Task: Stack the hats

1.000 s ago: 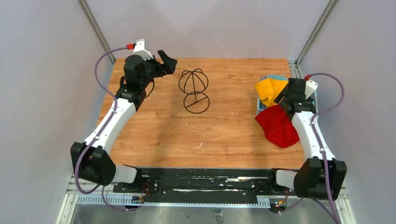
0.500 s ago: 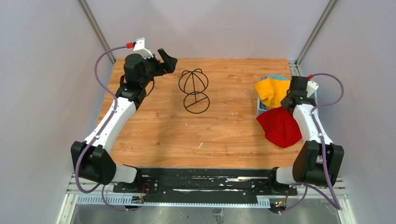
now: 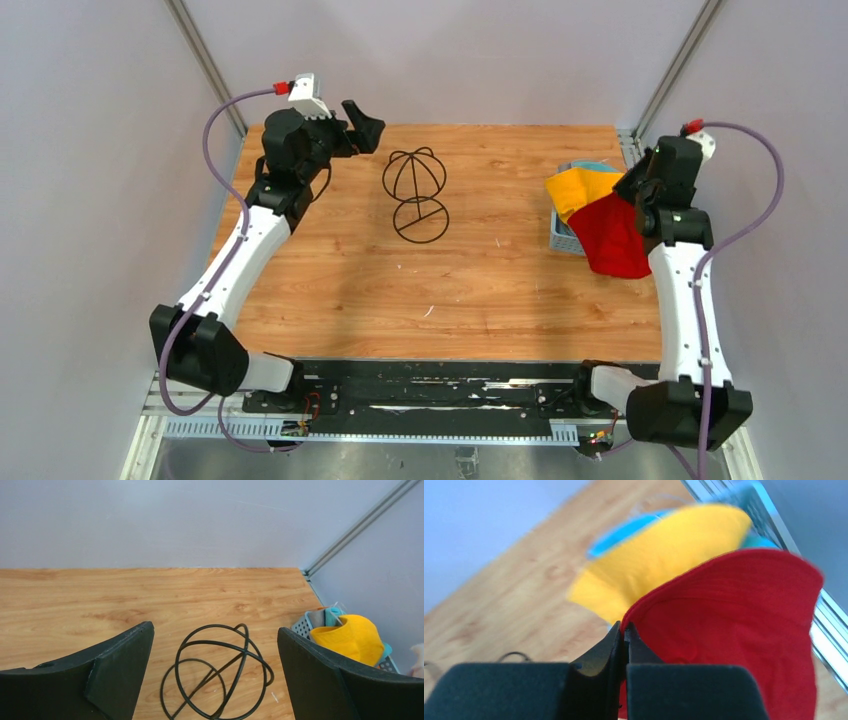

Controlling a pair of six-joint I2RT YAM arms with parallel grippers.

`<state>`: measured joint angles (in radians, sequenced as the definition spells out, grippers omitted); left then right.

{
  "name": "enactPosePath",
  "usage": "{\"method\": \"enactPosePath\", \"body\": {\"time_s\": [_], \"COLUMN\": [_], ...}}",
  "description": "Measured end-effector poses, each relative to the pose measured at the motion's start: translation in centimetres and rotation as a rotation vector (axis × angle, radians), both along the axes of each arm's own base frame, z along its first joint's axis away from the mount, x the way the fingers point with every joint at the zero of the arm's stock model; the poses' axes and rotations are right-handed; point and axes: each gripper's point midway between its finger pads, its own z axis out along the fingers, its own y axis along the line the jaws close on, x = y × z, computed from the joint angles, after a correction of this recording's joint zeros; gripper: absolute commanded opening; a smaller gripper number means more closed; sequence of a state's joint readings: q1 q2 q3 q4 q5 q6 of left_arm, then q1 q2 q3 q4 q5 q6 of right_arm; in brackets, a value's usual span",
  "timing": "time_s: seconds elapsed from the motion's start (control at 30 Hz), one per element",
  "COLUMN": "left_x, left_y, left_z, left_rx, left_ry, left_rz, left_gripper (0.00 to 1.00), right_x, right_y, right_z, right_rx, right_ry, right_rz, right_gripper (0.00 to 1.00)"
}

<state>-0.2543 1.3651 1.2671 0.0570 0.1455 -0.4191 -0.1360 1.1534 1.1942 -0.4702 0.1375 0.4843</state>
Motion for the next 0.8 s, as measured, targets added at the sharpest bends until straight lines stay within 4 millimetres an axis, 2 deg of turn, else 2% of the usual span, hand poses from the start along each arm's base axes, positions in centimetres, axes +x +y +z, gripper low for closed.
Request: {"method": "enactPosePath", "body": {"time_s": [0.07,0.17,0.23,0.33,0.43,0.53,0.67,0.8], "left_x": [-0.4,-1.6,-2.8,-4.8,-6.9,-8.7,-9.9,-9.8], "left_y": [-0.4,-1.6,-2.5,-3.7,-5.1,-7.0,-9.1,-9.5], "left_z": [0.9,3.3,5.5,8.9,11.4,12.2,11.3,9.8], "left_rx": [0.016,0.041,0.047,0.044,0.036,0.034,0.046,0.06], "left_ry": [-0.027,-0.094,-0.152,-0.236,-0.308,-0.341,-0.335,-0.308], "left_rz": [-0.021,-0.071,-0.11,-0.167,-0.231,-0.303,-0.367,-0.374], "left_gripper": [0.98,0.98,0.98,0.98,0.98,0.98,0.98,0.98], "right_x": [0.3,0.4,0.6,1.3,2.4,3.8,5.1,5.4], "right_y": [1.5,5.0,7.4,11.3,15.4,19.0,23.0,25.2], "right_z": [4.1,9.7,12.2,14.2,14.9,14.4,12.2,11.1], "right_rx": [-0.015,-0.023,-0.028,-0.037,-0.049,-0.051,-0.044,-0.054], "right_ry": [-0.094,-0.231,-0.298,-0.357,-0.381,-0.385,-0.364,-0.352], "right_rz": [0.061,0.202,0.296,0.449,0.594,0.717,0.859,0.93], "right_gripper": [0.01,0.0,0.01,0.01,0.01,0.01,0.01,0.01]}}
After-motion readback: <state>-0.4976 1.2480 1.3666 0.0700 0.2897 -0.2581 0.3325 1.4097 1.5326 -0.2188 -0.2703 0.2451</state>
